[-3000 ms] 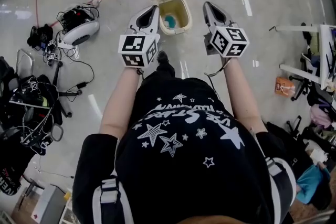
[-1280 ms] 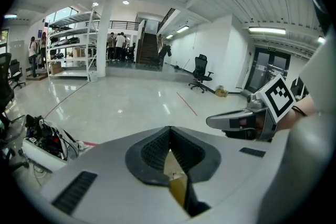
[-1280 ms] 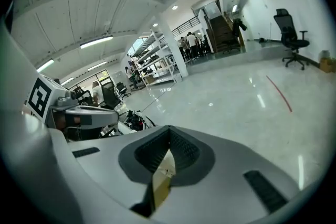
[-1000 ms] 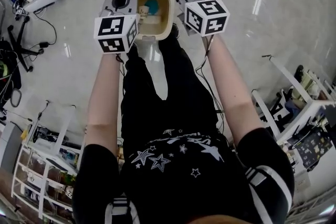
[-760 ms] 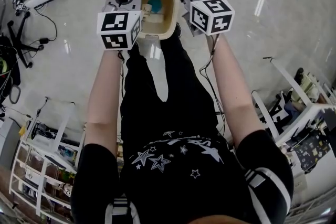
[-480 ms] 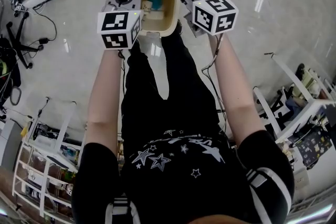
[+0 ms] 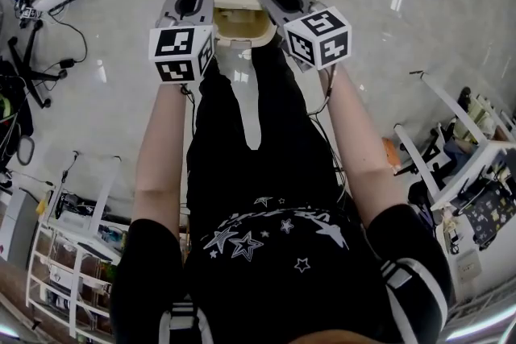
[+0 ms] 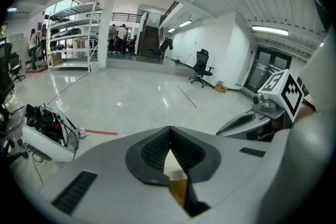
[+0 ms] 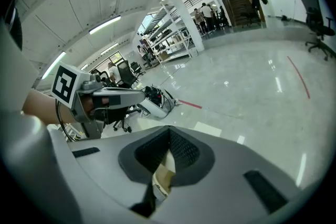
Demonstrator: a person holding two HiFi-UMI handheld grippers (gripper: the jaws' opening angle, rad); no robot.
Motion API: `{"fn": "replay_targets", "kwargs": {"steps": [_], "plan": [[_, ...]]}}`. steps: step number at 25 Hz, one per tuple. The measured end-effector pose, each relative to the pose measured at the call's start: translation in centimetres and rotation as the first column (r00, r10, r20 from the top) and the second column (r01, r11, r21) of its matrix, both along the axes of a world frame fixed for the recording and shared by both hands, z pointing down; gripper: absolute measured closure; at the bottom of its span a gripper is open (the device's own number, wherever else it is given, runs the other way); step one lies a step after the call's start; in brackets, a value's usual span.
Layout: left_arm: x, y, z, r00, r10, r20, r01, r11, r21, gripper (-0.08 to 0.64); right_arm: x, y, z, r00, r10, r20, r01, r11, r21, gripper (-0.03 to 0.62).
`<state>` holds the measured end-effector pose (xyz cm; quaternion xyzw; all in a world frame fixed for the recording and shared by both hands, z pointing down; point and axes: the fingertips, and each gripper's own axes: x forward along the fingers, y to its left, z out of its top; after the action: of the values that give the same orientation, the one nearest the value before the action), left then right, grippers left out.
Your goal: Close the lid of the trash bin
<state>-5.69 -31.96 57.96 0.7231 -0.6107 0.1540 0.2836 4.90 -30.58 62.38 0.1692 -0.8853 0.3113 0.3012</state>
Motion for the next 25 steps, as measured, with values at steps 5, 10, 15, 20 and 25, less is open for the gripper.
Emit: {"fn": "replay_targets", "kwargs": {"steps": [5,10,15,20,25], "plan": [[0.6,2.9,1.8,0.999,0.043,-0.006,-0.043,0.998,-0.037,0.549,1.0,3.2,1.5,0.998,0.068,-0.016,-0.068,0.997,-0.025,0.597],[1.9,6.4,4.6,0.996,0.085,-0.032,-0.088,0.992,-0.091,0.549,2.2,5.6,3.3,0.990,0.137,-0.040,-0.139,0.989,-0.042,0.597],[3.3,10.0,7.4,0.990,0.132,-0.054,-0.139,0.979,-0.147,0.549,2.8,7.8,5.2,0.979,0.194,-0.060,-0.197,0.979,-0.049,0.597],[4.1,12.6,9.8,0.979,0.192,-0.065,-0.201,0.960,-0.194,0.549,3.4,9.7,7.3,0.967,0.243,-0.079,-0.248,0.966,-0.066,0.597],[4.8,14.2,12.3,0.967,0.244,-0.069,-0.254,0.940,-0.230,0.549,4.0,11.7,9.5,0.958,0.269,-0.101,-0.278,0.956,-0.089,0.597]]}}
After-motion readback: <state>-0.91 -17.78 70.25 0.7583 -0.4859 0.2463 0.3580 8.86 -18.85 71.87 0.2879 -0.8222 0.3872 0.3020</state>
